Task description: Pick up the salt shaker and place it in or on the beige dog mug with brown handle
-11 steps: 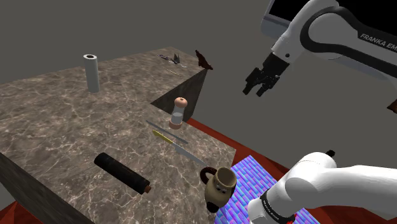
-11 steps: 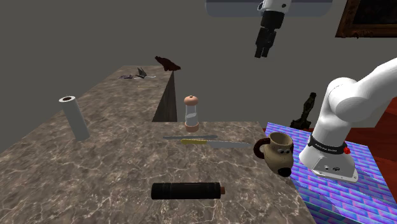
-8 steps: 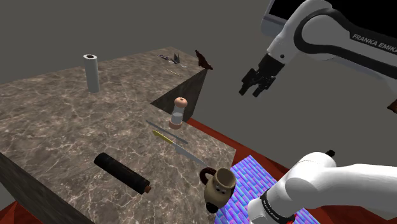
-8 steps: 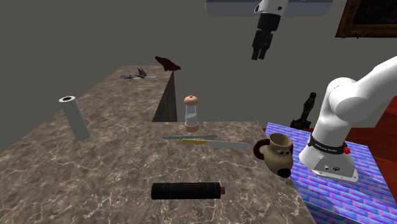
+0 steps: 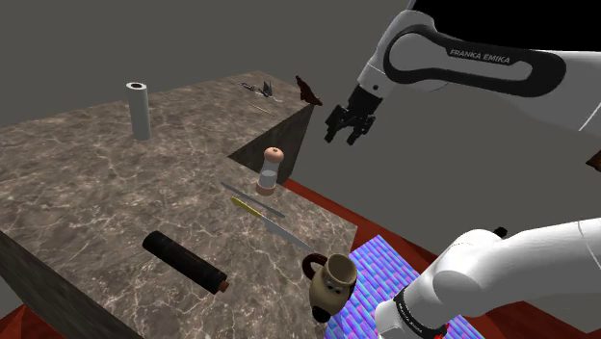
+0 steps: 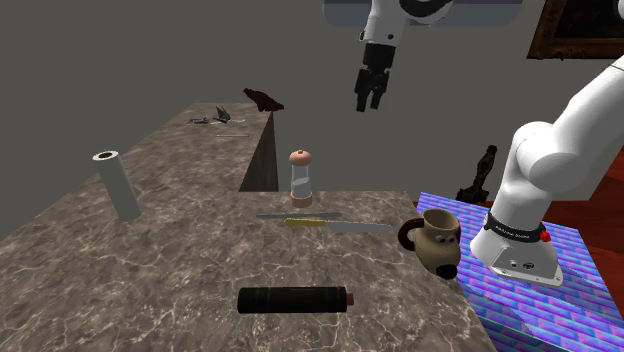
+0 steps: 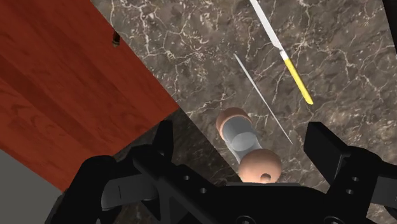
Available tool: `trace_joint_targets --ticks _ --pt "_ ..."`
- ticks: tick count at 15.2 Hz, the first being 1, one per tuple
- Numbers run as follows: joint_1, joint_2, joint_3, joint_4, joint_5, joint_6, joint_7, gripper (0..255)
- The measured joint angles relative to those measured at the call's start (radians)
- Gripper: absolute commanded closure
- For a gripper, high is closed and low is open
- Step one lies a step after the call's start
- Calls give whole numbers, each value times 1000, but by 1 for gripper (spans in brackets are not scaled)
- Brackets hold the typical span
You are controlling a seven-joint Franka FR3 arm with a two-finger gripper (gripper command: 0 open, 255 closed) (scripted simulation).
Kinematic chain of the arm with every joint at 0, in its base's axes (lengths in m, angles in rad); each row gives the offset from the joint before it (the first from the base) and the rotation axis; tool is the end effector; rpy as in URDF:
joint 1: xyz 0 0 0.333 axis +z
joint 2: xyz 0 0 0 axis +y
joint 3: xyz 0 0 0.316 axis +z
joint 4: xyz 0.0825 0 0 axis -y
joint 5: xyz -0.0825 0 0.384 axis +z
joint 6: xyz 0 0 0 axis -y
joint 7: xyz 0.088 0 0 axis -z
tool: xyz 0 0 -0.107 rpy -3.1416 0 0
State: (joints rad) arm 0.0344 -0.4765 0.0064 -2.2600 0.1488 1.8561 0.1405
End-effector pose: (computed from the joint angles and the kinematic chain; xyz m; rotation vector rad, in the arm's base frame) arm 0.4160 0.0289 0.5517 -2.9860 0.2050 -0.0892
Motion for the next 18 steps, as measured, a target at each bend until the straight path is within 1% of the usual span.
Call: trace_joint_targets --ticks 1,8,15,18 --pt "2 30 3 2 3 23 -1 0" --pt "22 294 32 131 17 133 16 0" --pt "45 573 57 326 15 195 45 0" --pt "49 611 60 338 15 218 46 0"
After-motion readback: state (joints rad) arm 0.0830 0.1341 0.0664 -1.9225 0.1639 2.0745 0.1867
